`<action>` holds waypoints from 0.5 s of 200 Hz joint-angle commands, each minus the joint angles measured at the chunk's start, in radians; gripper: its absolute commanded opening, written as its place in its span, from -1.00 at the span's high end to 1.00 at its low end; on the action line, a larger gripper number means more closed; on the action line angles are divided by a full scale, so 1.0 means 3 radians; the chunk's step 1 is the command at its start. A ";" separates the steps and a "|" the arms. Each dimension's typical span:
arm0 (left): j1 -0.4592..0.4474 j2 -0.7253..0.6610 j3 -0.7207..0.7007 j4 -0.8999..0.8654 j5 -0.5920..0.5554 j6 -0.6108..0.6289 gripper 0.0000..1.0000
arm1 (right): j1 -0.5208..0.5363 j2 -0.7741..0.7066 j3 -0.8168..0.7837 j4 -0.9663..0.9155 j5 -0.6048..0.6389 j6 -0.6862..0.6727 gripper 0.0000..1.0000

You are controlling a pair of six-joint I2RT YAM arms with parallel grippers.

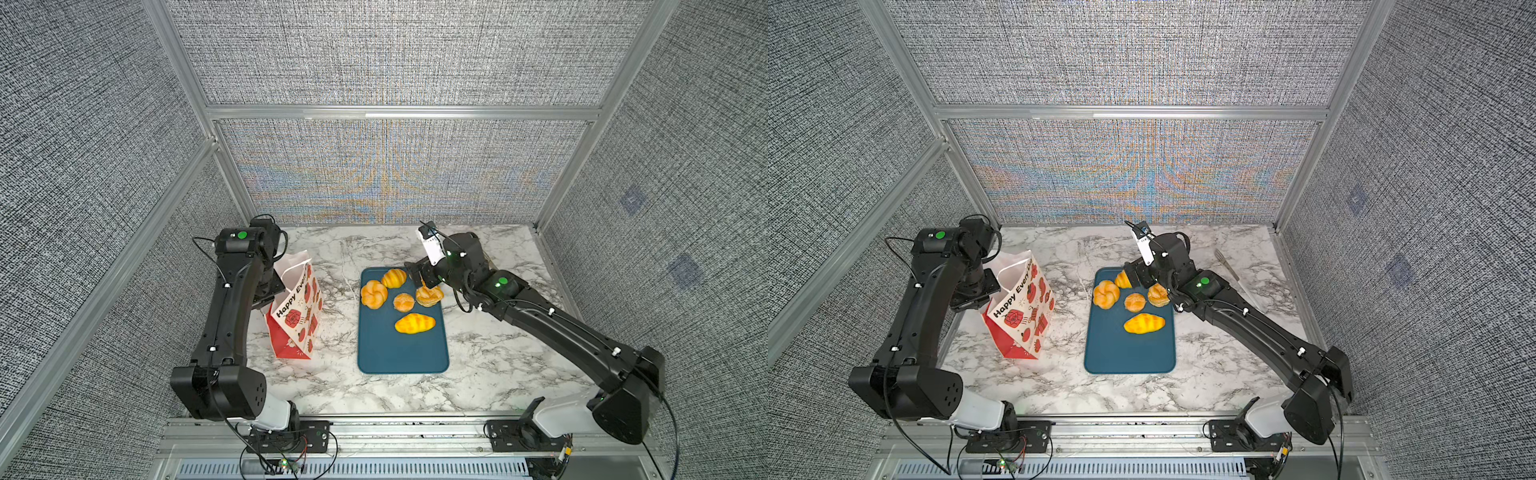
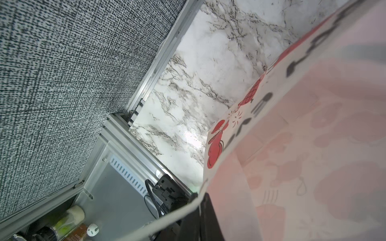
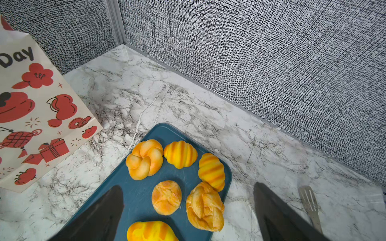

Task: Pack bread into a paper bag
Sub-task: Pick up the paper bag from the center of the board.

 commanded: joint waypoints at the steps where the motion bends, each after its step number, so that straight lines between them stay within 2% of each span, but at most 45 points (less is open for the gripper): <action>1: -0.0001 -0.0007 -0.0028 -0.0041 0.0134 -0.0043 0.95 | 0.0000 0.0005 0.0038 0.0048 -0.0033 0.0010 -0.98; 55: -0.0001 0.0142 0.0172 0.0137 0.0211 -0.0121 0.95 | -0.0004 -0.0005 0.0073 -0.0026 -0.0044 0.0005 -0.98; 100: -0.0002 0.0307 0.0625 0.0112 0.0243 -0.0136 0.95 | 0.0002 -0.0016 0.0099 -0.0091 -0.0034 -0.0008 -0.98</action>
